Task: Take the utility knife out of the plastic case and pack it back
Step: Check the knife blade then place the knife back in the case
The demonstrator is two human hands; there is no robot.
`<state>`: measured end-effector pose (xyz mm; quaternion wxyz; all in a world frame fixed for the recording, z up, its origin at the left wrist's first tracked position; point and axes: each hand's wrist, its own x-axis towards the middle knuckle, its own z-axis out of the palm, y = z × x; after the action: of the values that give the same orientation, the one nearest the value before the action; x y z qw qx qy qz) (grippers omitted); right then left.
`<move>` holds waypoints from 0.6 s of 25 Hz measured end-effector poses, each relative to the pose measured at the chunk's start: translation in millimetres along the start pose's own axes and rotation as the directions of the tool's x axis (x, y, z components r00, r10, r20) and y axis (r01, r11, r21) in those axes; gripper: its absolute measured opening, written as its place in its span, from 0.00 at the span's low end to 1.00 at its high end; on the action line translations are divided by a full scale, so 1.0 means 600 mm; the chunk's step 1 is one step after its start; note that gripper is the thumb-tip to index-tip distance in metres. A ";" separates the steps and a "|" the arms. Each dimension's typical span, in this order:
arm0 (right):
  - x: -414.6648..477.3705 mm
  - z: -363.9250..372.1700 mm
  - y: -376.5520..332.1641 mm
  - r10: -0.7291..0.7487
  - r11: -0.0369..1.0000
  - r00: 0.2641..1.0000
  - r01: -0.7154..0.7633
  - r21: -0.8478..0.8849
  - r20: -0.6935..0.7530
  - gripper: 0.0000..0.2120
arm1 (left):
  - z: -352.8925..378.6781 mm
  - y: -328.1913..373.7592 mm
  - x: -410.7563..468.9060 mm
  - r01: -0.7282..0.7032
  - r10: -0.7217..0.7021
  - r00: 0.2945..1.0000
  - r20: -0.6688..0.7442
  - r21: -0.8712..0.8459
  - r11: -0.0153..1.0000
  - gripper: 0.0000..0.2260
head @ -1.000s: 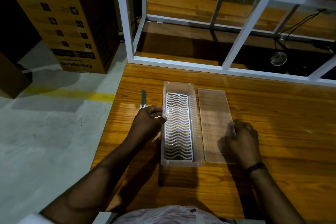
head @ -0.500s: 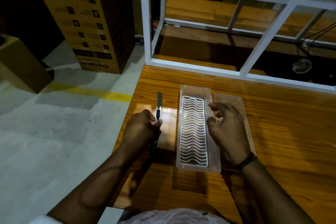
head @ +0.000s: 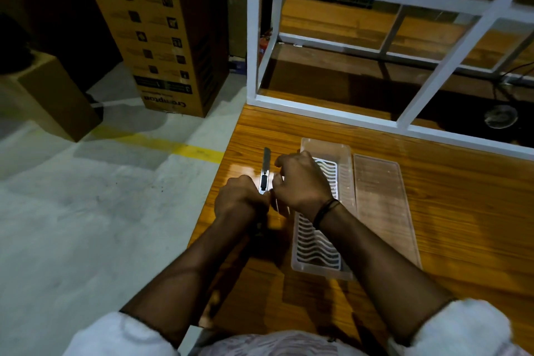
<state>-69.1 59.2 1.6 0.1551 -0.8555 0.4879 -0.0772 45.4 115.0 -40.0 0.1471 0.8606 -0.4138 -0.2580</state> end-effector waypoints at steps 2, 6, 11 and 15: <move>0.005 0.008 -0.001 -0.007 0.998 1.000 0.007 -0.057 0.000 0.13 | -0.007 0.005 -0.004 0.016 -0.016 1.000 0.010 -0.008 1.000 0.19; 0.007 0.016 0.003 -0.029 0.992 1.000 0.029 -0.121 -0.005 0.15 | -0.003 0.002 0.001 0.018 -0.015 0.999 0.033 -0.089 0.996 0.15; 0.005 0.025 0.013 -0.047 0.999 0.995 0.047 -0.010 -0.086 0.14 | 0.000 -0.024 0.010 -0.073 0.095 0.995 0.035 -0.407 0.911 0.12; -0.001 0.010 0.029 0.213 0.909 0.957 -0.120 0.399 -0.197 0.12 | -0.011 -0.027 0.002 -0.071 0.111 0.993 0.026 -0.617 0.784 0.12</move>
<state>-81.7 52.9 -9.8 0.2658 -0.7485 0.5499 -0.2585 59.7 124.3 -42.3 0.4187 0.7365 -0.3527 -0.3974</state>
